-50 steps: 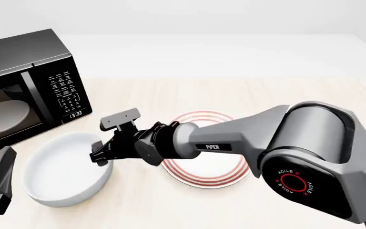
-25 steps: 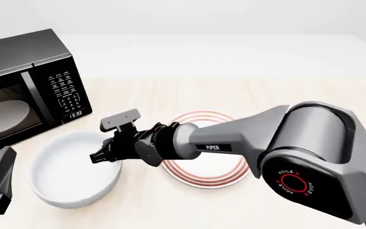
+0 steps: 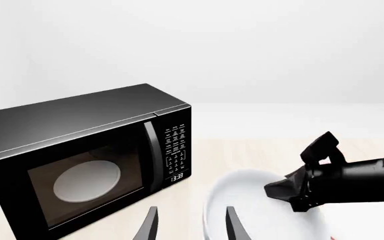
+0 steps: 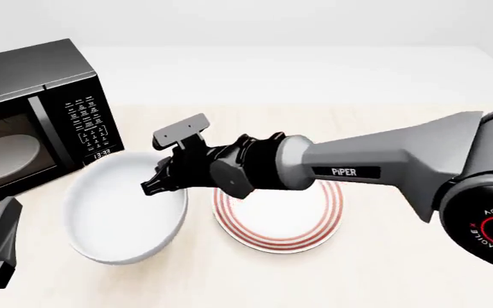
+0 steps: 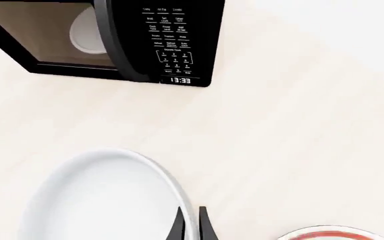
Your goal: Put the white bowl to the right of the plate.
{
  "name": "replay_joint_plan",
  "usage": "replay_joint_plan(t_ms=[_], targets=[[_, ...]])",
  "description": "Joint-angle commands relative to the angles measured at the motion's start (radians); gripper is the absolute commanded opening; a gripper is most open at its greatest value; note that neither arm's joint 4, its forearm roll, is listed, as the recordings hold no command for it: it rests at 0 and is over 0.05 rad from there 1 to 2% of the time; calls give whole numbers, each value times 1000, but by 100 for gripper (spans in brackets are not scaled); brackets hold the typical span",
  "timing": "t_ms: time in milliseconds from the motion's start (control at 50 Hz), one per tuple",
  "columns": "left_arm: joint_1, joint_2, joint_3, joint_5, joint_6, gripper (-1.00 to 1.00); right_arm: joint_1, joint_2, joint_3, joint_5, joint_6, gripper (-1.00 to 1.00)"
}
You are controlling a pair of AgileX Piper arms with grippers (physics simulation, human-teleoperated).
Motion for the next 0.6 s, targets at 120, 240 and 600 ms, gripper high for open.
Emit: replay_joint_plan(t_ms=[120, 240, 600], targets=[[0, 0, 0, 0, 0, 100, -106, -158, 90, -20, -48, -100], [0, 0, 0, 0, 0, 100, -154, -209, 143, -38, -51, -100], [0, 0, 0, 0, 0, 100, -334, -324, 350, -153, -23, -100]])
